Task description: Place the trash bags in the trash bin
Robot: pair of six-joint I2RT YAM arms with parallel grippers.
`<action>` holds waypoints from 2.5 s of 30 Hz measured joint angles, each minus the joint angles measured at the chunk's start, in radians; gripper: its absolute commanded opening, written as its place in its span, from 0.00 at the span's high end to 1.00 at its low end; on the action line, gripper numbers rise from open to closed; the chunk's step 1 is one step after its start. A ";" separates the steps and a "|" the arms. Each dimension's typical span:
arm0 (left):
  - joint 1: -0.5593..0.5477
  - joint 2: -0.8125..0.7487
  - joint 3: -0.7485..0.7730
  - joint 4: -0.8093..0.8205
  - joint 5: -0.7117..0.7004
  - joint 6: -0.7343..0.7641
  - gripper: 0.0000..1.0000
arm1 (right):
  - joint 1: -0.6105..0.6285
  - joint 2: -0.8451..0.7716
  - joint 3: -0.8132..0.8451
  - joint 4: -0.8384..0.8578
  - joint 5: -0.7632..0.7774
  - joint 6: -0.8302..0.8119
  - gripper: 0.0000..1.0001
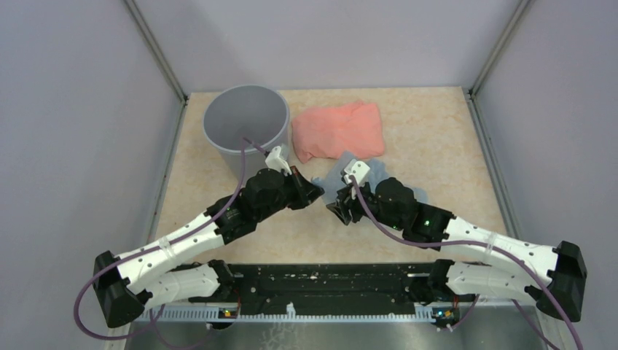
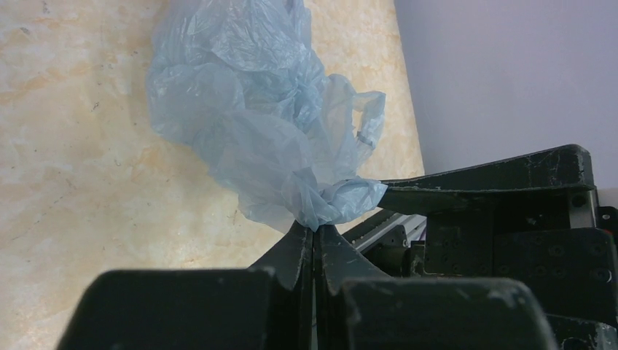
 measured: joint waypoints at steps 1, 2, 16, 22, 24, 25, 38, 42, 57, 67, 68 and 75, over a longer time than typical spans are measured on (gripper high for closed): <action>0.000 0.000 0.000 0.002 0.000 -0.005 0.99 | 0.002 0.005 0.000 0.010 0.003 0.000 0.50; 0.000 0.000 0.000 0.003 0.000 -0.011 0.98 | 0.005 0.012 0.000 0.021 0.010 0.000 0.51; 0.000 -0.044 0.009 -0.034 0.032 0.120 0.32 | 0.013 0.089 0.001 -0.017 0.158 0.003 1.00; 0.000 -0.128 0.071 -0.115 0.053 0.366 0.25 | 0.013 -0.012 0.001 -0.071 0.164 0.003 1.00; 0.000 -0.127 0.112 -0.134 0.075 0.472 0.23 | 0.013 -0.043 0.001 -0.087 0.160 0.002 1.00; 0.000 -0.124 0.126 -0.135 0.095 0.524 0.22 | 0.013 -0.056 0.001 -0.095 0.157 0.001 1.00; 0.001 -0.062 0.111 -0.114 0.383 1.107 0.18 | 0.014 -0.103 0.033 -0.208 0.127 -0.015 1.00; 0.001 -0.085 0.074 -0.063 0.436 1.225 0.20 | 0.014 -0.124 0.035 -0.225 0.117 -0.015 1.00; 0.001 0.022 0.044 0.086 0.537 1.385 0.30 | 0.014 -0.126 0.068 -0.285 0.073 -0.015 1.00; 0.001 0.045 0.035 0.146 0.589 1.371 0.78 | 0.014 -0.095 0.122 -0.338 0.137 -0.006 1.00; 0.001 0.045 0.034 0.150 0.593 1.366 0.85 | 0.014 -0.087 0.128 -0.341 0.146 -0.005 1.00; 0.001 0.053 0.031 0.134 0.570 1.297 1.00 | 0.019 -0.017 0.206 -0.396 0.301 0.048 1.00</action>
